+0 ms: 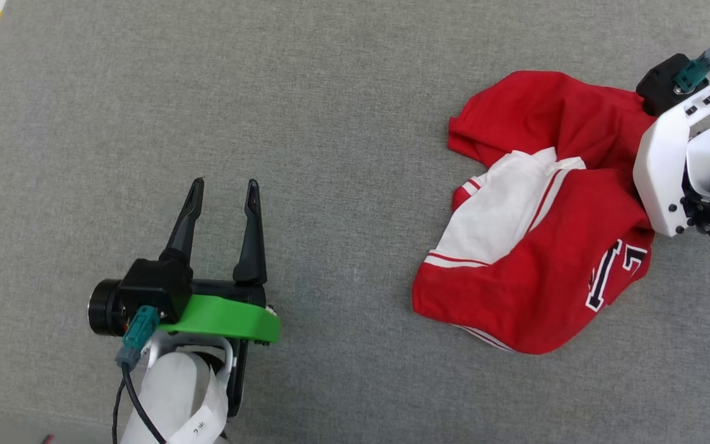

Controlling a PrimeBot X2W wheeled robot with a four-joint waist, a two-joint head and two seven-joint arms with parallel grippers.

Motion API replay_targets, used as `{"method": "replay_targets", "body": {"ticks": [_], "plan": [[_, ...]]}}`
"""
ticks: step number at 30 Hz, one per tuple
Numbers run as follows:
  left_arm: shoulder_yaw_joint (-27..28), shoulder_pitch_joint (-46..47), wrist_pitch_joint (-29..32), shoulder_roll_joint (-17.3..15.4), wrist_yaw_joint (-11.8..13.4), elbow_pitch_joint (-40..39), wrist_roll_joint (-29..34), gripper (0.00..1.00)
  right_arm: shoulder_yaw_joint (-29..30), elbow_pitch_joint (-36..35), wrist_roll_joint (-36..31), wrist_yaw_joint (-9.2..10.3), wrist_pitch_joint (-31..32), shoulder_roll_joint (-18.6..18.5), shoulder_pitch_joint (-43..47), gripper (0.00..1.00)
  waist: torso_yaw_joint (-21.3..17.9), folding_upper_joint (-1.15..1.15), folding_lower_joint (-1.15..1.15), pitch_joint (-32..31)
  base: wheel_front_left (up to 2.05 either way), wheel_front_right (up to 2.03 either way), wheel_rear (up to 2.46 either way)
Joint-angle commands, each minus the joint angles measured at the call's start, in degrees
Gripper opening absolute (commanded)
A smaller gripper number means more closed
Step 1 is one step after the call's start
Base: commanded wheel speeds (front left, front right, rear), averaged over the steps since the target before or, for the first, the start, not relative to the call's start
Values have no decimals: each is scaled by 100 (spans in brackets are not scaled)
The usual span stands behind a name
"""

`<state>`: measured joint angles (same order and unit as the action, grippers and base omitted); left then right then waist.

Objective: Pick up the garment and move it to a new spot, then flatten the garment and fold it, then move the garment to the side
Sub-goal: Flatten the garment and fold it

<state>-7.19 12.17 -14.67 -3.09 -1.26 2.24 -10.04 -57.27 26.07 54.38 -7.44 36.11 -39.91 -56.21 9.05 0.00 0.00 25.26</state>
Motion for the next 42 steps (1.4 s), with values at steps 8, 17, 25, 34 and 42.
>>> {"method": "replay_targets", "body": {"ticks": [8,17,25,34,42], "plan": [[69,29,-33,21,45,83,20,100,-792,215,259,-5,-838,180,1,0,-78,0,0,-304,0,0,0],[159,-334,-33,21,34,198,101,100,-869,-322,186,-5,-2601,41,-646,0,-391,0,0,-1048,0,0,0],[136,-566,-33,21,61,248,86,100,-727,-976,200,-5,-3420,-642,-523,0,-585,0,0,-1479,0,0,0],[173,-893,-33,21,129,252,79,100,241,-1141,342,-5,-4080,-1492,1049,0,-779,0,0,-1780,0,0,0],[207,-1083,-33,21,123,283,104,100,1517,-788,604,-5,-4538,-1611,3056,0,-928,0,0,-1947,0,0,0]]}}
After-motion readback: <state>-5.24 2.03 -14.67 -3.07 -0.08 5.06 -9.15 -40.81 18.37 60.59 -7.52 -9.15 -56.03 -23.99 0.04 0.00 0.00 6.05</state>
